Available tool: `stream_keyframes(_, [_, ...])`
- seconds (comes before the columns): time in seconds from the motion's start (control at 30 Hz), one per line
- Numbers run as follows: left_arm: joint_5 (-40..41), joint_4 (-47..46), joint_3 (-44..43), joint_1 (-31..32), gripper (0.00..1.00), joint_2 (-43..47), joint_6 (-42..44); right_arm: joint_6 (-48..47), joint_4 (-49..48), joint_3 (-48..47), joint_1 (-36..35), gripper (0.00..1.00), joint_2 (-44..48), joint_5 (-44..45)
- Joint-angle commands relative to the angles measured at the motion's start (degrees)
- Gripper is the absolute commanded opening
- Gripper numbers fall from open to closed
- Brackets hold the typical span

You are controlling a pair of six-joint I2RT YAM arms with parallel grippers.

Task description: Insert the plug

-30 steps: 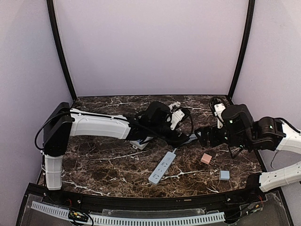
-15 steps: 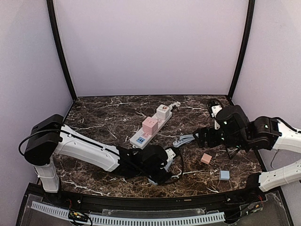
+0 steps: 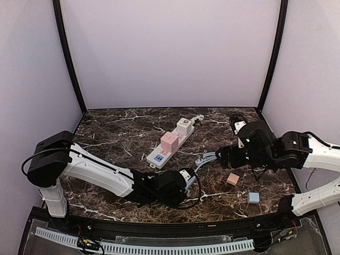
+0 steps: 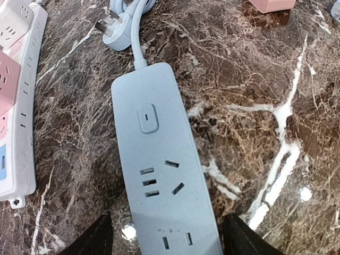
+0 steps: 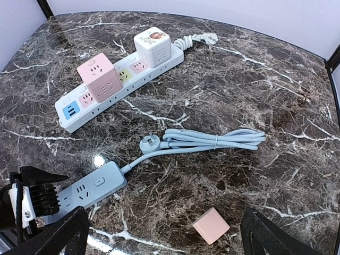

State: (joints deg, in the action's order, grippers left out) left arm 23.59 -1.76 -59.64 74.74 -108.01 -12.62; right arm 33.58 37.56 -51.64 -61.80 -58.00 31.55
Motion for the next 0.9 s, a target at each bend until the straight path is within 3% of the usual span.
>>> stream_keyframes(0.0, [4.8, 4.5, 1.4, -0.9, 0.7, 0.4, 1.1, 1.0, -0.1, 0.9, 0.4, 0.99, -2.5, -1.7])
stream_keyframes(0.37, [4.7, 4.6, 4.3, -4.6, 0.69, 3.1, 0.5, -0.5, 3.6, -0.9, 0.6, 0.99, -10.6, -5.4])
stream_keyframes(0.63, [-1.3, 2.9, 7.7, -4.6, 0.84, 10.1, 0.6, 1.4, 1.9, -0.1, 6.9, 0.99, -10.4, -6.1])
stream_keyframes(0.87, [-1.2, 2.5, 9.4, -4.6, 0.86, 14.4, 0.9, 14.3, 8.3, -0.7, 10.7, 0.99, -10.5, -8.3])
